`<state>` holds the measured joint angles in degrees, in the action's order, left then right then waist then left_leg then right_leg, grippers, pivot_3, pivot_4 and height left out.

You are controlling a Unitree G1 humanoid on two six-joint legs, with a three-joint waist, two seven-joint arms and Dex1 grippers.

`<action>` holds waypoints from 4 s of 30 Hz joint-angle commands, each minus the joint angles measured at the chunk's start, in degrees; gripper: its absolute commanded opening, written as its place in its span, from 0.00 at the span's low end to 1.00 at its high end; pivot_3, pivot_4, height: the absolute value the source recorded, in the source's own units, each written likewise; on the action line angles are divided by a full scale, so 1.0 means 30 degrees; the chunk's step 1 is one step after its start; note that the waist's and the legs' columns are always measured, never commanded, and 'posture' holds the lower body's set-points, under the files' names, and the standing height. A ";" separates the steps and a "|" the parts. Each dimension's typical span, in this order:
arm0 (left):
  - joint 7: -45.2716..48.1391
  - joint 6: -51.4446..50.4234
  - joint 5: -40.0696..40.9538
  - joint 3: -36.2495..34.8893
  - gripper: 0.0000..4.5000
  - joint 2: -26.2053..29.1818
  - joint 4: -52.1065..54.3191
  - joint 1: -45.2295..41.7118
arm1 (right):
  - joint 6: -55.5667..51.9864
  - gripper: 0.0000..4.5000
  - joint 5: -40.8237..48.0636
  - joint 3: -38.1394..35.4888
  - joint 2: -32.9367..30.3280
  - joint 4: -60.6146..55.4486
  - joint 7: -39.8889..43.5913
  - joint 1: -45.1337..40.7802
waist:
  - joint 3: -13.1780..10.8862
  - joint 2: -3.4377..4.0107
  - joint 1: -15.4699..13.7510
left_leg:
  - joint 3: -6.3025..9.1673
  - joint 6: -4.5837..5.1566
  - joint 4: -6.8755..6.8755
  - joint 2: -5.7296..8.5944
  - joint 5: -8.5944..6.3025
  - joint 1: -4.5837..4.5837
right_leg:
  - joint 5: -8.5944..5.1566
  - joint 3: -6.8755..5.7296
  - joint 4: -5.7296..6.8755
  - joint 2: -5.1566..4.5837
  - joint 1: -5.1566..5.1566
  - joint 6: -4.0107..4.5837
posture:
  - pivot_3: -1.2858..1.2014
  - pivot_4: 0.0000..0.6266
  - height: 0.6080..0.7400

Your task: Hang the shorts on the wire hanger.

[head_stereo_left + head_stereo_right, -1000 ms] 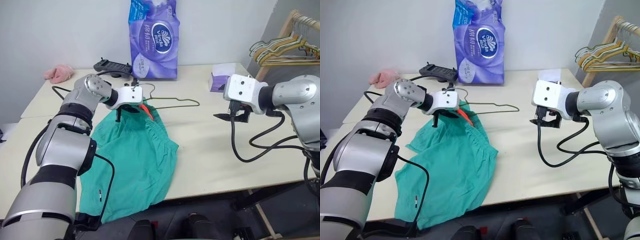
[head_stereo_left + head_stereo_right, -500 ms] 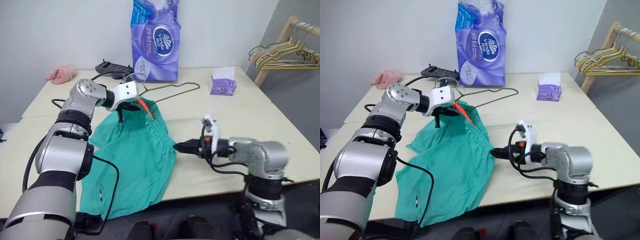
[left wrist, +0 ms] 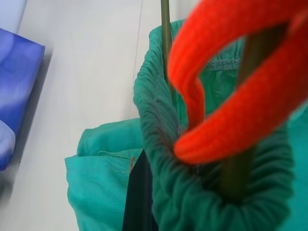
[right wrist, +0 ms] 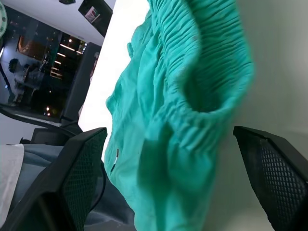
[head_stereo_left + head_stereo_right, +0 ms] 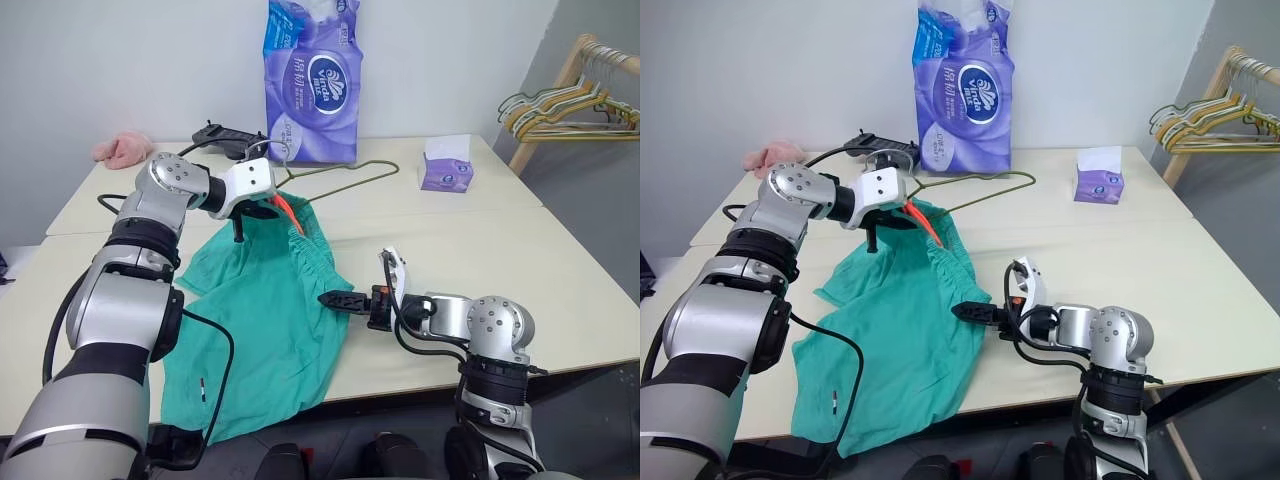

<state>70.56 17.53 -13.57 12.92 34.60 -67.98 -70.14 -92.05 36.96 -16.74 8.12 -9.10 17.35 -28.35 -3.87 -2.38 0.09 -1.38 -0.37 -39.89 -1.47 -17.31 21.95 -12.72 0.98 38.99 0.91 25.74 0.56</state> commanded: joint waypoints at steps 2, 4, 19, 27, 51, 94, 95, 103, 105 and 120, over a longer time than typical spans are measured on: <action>-0.0056 -0.0076 0.0473 -0.0516 0.00 0.0312 0.0831 -0.0170 | -0.0149 1.00 0.0430 -0.1361 0.0739 0.0520 -0.1585 -0.1280 | 0.0001 -0.0001 -0.0039 | 0.0001 0.0000 0.0000 0.0001 0.0000 0.0005 | 0.0000 0.0000 -0.0001 -0.0001 0.0001 0.0000 | 0.55 0.03 1.00; -0.0028 -0.0079 0.0501 -0.0536 0.00 0.0349 0.0882 -0.0115 | -0.0149 0.87 0.0804 -0.1601 0.0625 0.0591 -0.1802 -0.1451 | 0.0004 -0.0002 -0.0058 | 0.0004 0.0000 -0.0002 0.0008 0.0000 0.0009 | 0.0000 0.0000 -0.0001 -0.0009 0.0001 -0.0001 | 0.55 0.03 1.00; -0.0263 -0.0102 0.1169 -0.1050 0.00 0.0442 0.1107 0.0466 | 0.2620 0.01 -0.0089 0.2874 -0.5375 -0.1067 -0.0360 -0.1191 | 0.0013 0.0005 -0.0014 | 0.0020 0.0002 0.0001 0.0007 -0.0001 0.0014 | -0.0007 0.0000 -0.0008 -0.0007 0.0000 -0.0012 | 0.54 0.04 1.00; 0.1854 -0.2211 0.5051 -0.3634 0.00 0.0194 0.3262 0.2203 | 1.8222 0.01 -0.7487 0.9359 -1.6156 0.4151 0.7302 -0.2269 | 0.0014 0.0001 0.0053 | 0.0001 0.0064 -0.0005 0.0114 -0.0036 -0.0038 | -0.0026 -0.0001 -0.0045 0.0016 -0.0057 -0.0034 | 0.54 0.05 1.00; 0.3574 -0.1822 0.3494 -0.0618 0.00 0.1330 0.4917 0.4006 | 2.0919 0.01 -0.9071 0.9594 -1.8393 0.0559 1.3820 -0.3245 | 0.0035 0.0032 -0.0353 | -0.0043 0.0084 -0.0028 0.0012 -0.0048 -0.0060 | -0.0034 0.0013 -0.0034 0.0000 -0.0062 -0.0012 | 0.53 0.03 1.00; -0.0384 0.4808 -0.1455 0.2200 0.00 -0.0025 0.0269 0.0972 | 1.8430 0.01 -0.9936 1.1427 -1.5772 0.0036 1.4051 -0.7347 | 0.0054 0.0046 -0.0081 | -0.0047 0.0086 -0.0023 0.0013 -0.0049 -0.0061 | -0.0033 -0.0008 -0.0032 0.0015 -0.0057 -0.0009 | 0.52 0.02 1.00; -0.0431 0.4808 -0.1404 0.2149 0.00 -0.0247 0.0226 0.0817 | 1.8420 0.01 -1.0181 1.1690 -1.5319 0.0329 1.3835 -0.7610 | 0.0055 0.0046 -0.0066 | -0.0053 0.0086 -0.0025 0.0014 -0.0049 -0.0066 | -0.0033 -0.0009 -0.0026 0.0015 -0.0058 -0.0010 | 0.52 0.02 1.00; -0.0609 0.4181 -0.0948 0.1576 0.00 -0.1387 0.0211 -0.0058 | 2.0135 0.01 -1.2630 1.3422 -1.3370 0.2717 1.2601 -0.7835 | 0.0056 0.0047 -0.0038 | -0.0062 0.0084 -0.0024 0.0019 -0.0048 -0.0052 | -0.0032 -0.0009 -0.0024 0.0007 -0.0046 -0.0008 | 0.52 0.02 1.00; -0.0597 0.4211 -0.0958 0.1554 0.00 -0.1317 0.0210 -0.0039 | 2.0520 0.01 -1.3145 1.3550 -1.3581 0.2958 1.2675 -0.7742 | 0.0057 0.0047 -0.0036 | -0.0058 0.0085 -0.0023 0.0021 -0.0048 -0.0050 | -0.0032 -0.0007 -0.0024 0.0010 -0.0044 -0.0008 | 0.52 0.02 1.00; -0.2399 0.4512 -0.1557 0.1680 0.00 -0.1199 -0.0283 -0.0357 | 1.9503 0.01 -1.3615 1.3859 -1.5229 0.1405 1.5655 -0.7129 | 0.0055 0.0049 0.0001 | -0.0052 0.0086 -0.0019 0.0018 -0.0049 -0.0054 | -0.0032 -0.0008 -0.0027 0.0014 -0.0045 -0.0007 | 0.52 0.04 1.00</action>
<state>66.39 30.65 -19.27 19.89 31.03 -69.30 -67.89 -30.65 -5.44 25.09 -37.82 -2.18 62.17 -49.82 -3.70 -2.24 0.09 -1.53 -0.11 -39.95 -1.42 -17.45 21.80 -12.81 0.95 38.90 0.95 25.61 0.54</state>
